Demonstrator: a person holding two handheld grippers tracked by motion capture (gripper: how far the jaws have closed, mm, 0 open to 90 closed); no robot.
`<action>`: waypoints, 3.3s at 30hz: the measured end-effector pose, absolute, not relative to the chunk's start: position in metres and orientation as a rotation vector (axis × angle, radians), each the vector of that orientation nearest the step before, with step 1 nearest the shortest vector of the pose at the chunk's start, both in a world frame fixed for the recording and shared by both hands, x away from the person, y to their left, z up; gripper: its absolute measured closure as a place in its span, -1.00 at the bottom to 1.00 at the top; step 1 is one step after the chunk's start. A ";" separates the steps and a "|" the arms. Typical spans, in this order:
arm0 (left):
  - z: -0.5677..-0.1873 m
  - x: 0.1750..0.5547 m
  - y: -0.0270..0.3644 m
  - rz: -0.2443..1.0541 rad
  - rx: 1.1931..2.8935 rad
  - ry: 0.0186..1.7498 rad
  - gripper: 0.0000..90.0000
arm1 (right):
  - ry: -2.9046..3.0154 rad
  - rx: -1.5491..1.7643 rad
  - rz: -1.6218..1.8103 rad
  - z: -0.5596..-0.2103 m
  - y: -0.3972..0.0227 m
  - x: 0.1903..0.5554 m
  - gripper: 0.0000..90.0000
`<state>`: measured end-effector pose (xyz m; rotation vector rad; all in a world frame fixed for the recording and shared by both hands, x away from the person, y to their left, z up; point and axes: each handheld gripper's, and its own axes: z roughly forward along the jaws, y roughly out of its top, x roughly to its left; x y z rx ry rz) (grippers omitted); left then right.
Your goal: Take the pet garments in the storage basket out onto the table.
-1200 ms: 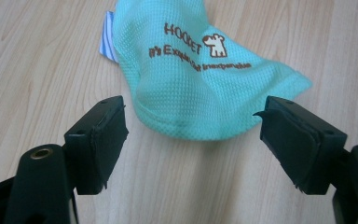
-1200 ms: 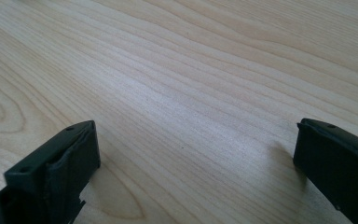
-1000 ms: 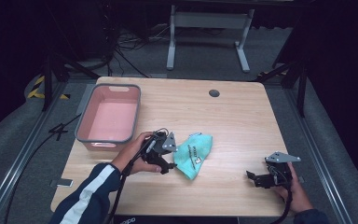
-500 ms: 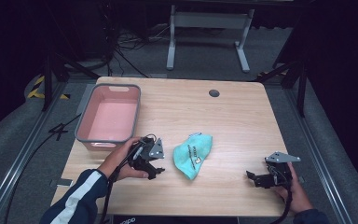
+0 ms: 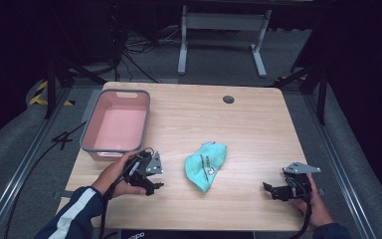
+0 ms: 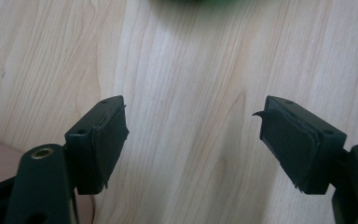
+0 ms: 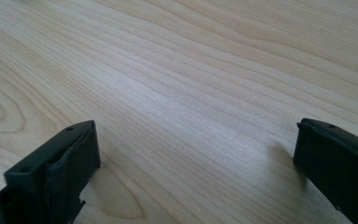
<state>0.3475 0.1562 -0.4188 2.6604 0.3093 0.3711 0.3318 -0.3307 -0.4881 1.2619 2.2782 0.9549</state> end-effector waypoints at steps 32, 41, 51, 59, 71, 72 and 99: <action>-0.444 0.332 0.236 0.403 2.621 0.505 -0.52 | 2.277 1.262 0.956 -0.488 -0.331 0.332 -0.99; -0.451 0.327 0.262 0.394 2.585 0.587 -0.53 | 2.277 1.263 0.955 -0.488 -0.331 0.332 -0.99; -0.462 0.319 0.286 0.355 2.504 0.673 -0.54 | 2.277 1.263 0.954 -0.488 -0.331 0.332 -0.98; -0.468 0.314 0.300 0.319 2.430 0.723 -0.57 | 2.277 1.264 0.955 -0.488 -0.331 0.332 -0.98; -0.482 0.304 0.323 0.303 2.258 0.819 -0.67 | 2.277 1.263 0.955 -0.488 -0.331 0.332 -0.98; -0.482 0.304 0.323 0.303 2.258 0.819 -0.67 | 2.277 1.263 0.955 -0.488 -0.331 0.332 -0.98; -0.482 0.304 0.323 0.308 2.258 0.826 -0.68 | 2.273 1.267 0.954 -0.488 -0.331 0.331 -0.99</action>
